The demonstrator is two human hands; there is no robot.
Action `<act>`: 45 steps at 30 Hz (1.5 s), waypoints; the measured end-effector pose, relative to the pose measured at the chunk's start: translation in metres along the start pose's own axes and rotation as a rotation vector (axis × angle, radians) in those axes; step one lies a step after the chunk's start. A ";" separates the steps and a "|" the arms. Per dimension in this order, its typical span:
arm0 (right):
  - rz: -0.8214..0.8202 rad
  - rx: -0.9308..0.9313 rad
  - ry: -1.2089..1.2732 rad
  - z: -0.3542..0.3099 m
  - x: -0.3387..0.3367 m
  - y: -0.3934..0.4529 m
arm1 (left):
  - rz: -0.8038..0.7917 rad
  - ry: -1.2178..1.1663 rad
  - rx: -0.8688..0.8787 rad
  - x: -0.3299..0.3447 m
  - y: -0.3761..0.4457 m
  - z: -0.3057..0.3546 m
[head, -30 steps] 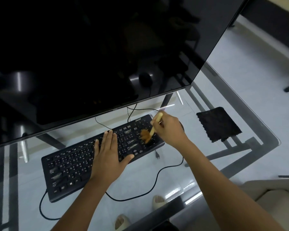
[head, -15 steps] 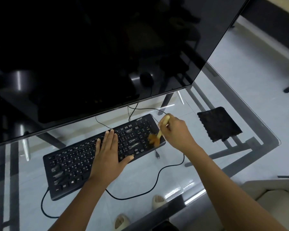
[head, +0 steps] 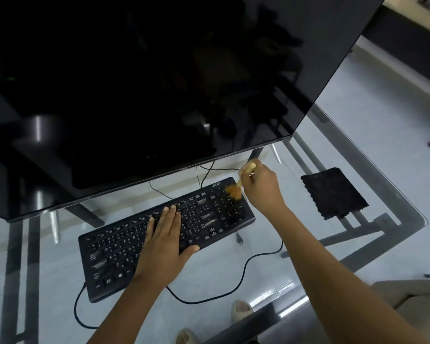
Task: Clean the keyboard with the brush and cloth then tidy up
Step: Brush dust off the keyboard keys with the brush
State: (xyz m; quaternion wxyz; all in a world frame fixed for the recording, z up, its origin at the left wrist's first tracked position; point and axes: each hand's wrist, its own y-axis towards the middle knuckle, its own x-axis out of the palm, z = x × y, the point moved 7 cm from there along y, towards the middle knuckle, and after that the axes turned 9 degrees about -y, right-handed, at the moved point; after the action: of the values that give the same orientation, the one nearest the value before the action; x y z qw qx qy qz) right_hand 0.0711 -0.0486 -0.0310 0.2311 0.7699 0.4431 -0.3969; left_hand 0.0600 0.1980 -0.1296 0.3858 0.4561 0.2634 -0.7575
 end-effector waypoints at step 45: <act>-0.185 -0.678 0.017 -0.170 0.103 -0.098 | 0.388 -0.167 -0.482 -0.023 -0.143 -0.114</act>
State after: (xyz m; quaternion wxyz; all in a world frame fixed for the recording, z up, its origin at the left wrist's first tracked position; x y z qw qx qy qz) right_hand 0.0855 0.1721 -0.0170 0.4328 0.6092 0.6196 -0.2400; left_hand 0.0039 0.3724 -0.1536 0.6404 0.3294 0.3106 -0.6204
